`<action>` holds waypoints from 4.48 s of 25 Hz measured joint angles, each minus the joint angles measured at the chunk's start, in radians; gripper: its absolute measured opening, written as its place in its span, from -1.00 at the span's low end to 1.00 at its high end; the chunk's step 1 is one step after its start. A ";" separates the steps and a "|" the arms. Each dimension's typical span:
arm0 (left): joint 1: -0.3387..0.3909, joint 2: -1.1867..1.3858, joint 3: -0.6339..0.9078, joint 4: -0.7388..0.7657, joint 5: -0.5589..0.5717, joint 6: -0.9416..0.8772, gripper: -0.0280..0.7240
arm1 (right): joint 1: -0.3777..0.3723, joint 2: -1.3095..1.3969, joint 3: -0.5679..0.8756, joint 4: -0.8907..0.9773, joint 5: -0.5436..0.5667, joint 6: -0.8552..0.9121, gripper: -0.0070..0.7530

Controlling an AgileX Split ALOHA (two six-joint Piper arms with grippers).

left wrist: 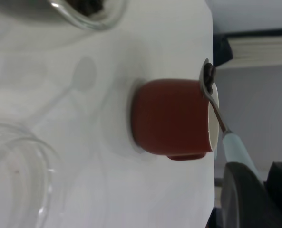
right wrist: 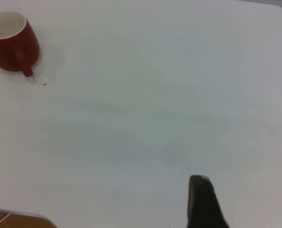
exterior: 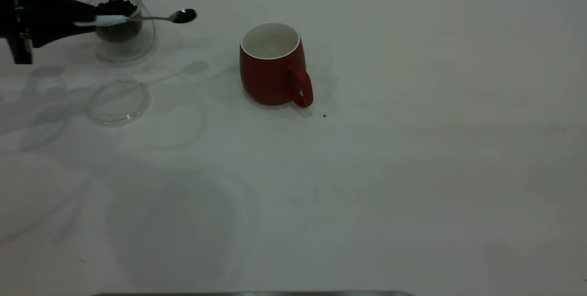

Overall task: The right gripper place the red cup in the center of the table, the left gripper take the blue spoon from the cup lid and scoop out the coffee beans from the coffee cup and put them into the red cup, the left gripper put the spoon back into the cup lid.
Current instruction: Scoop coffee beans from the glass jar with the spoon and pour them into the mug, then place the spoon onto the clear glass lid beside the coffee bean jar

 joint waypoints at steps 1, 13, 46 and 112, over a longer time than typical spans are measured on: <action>-0.012 0.000 0.000 0.000 0.000 0.000 -0.59 | 0.000 0.000 0.000 0.000 0.000 0.000 0.24; -0.114 0.000 0.000 -0.001 0.000 -0.011 -0.59 | 0.000 0.000 0.000 0.000 0.000 0.000 0.24; -0.227 0.000 0.000 -0.093 -0.017 0.103 -0.59 | 0.000 0.000 0.000 0.000 0.000 0.000 0.24; 0.003 -0.395 -0.002 0.087 0.012 0.009 -0.59 | 0.000 0.000 0.000 0.000 0.000 0.000 0.24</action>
